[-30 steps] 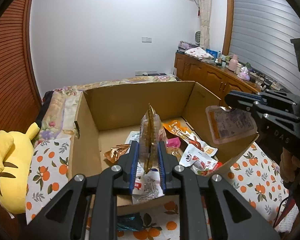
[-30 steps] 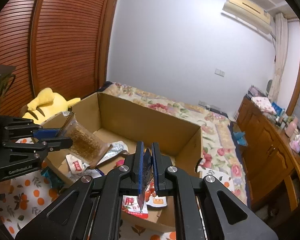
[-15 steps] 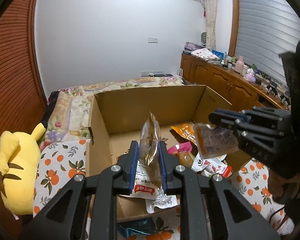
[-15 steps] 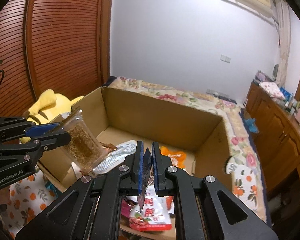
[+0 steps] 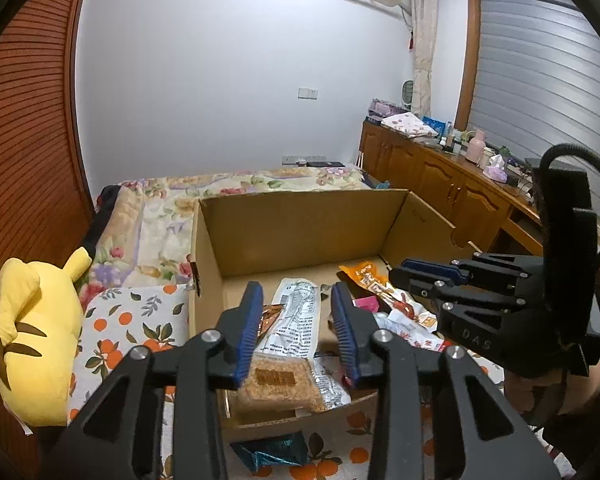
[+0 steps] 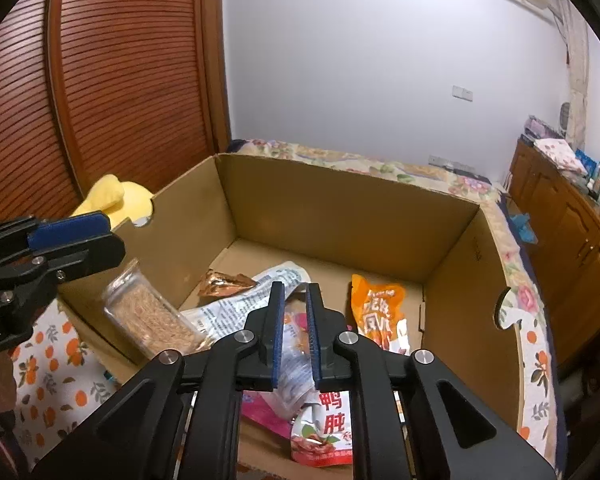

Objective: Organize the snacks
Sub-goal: 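Open both grippers to release the packs into the box, then lower the left gripper to the teal foil candy while the right lowers to the white bar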

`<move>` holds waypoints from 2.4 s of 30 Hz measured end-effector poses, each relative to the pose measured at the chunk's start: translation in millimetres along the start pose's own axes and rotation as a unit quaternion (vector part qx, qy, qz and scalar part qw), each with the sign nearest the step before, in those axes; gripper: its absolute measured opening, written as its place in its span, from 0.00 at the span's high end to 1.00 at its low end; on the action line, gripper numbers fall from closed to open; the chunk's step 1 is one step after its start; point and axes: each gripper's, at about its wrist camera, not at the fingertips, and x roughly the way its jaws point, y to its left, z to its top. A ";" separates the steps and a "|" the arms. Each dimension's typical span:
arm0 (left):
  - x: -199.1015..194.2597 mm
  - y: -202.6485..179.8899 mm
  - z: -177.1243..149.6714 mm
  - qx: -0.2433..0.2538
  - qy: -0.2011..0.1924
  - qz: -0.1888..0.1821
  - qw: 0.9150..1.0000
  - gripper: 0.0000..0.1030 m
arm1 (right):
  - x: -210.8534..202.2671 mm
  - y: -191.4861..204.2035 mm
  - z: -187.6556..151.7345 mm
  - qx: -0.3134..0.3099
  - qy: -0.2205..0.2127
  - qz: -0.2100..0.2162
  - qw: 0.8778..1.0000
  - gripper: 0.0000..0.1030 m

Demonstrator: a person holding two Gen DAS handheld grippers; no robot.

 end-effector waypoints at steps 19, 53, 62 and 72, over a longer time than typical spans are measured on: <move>-66.1 -12.4 -25.1 0.005 -0.035 -0.027 0.999 0.46 | -106.4 4.2 -44.0 -0.026 -0.052 0.021 0.998 0.47; -14.8 11.6 -122.9 -0.007 0.076 0.022 0.997 0.26 | -29.5 8.1 -155.5 0.018 0.100 0.017 0.995 0.53; 0.5 14.0 -125.0 -0.013 0.099 0.014 0.995 0.26 | -28.3 8.8 -159.6 0.009 0.103 0.009 0.995 0.72; 24.5 8.4 -122.8 -0.005 0.121 0.027 0.992 0.28 | -27.8 16.7 -160.4 -0.010 0.106 0.002 0.994 0.80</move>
